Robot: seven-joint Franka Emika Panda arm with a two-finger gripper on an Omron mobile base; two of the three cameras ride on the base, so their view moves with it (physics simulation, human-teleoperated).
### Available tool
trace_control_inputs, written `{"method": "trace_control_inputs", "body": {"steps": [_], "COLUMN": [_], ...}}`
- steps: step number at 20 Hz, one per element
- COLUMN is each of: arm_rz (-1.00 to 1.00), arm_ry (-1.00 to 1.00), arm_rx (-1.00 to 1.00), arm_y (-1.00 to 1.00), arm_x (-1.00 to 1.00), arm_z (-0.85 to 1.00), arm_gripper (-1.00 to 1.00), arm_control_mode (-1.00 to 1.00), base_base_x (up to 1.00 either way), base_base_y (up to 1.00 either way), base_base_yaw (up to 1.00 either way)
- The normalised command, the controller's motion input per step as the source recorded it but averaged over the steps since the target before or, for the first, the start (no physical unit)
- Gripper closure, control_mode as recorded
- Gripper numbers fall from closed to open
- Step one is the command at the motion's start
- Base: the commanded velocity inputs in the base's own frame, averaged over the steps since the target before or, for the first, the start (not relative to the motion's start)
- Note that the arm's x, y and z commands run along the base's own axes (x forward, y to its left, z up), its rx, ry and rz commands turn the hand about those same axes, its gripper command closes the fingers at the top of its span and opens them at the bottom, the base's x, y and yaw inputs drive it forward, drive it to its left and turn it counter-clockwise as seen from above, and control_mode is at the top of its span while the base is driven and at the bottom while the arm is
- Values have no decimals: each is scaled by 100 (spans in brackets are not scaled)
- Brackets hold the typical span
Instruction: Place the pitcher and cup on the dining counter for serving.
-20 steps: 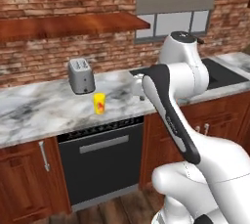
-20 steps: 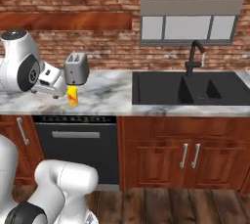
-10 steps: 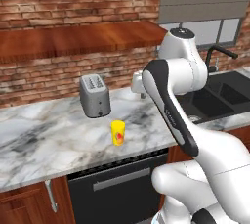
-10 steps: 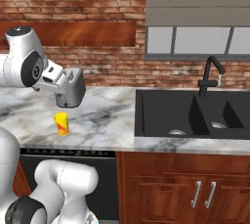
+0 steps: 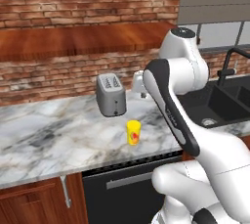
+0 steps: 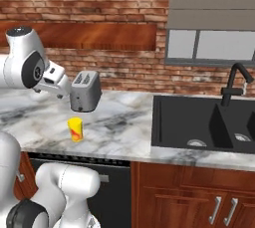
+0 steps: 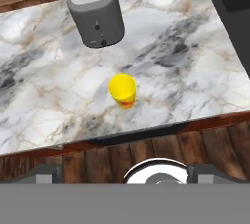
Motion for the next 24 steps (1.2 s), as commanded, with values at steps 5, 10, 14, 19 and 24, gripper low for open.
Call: {"method": "trace_control_inputs", "body": {"steps": [5,10,14,19,24], "arm_rz": [0,0,4,8,12], "arm_ry": [0,9,11,8,6], "arm_rx": [0,0,0,0,0], "arm_y": [0,-2,-35,-43,-26], "arm_x": [1,22,25,23,15], "arm_z": [-3,-48,-44,-37,-34], "arm_gripper": [-100,-100,-100,-100,-100], "arm_control_mode": [-100,-100,-100,-100,-100], "base_base_x": [0,0,0,0,0], "base_base_y": [3,0,0,0,0], "base_base_yaw": [1,0,0,0,0]}}
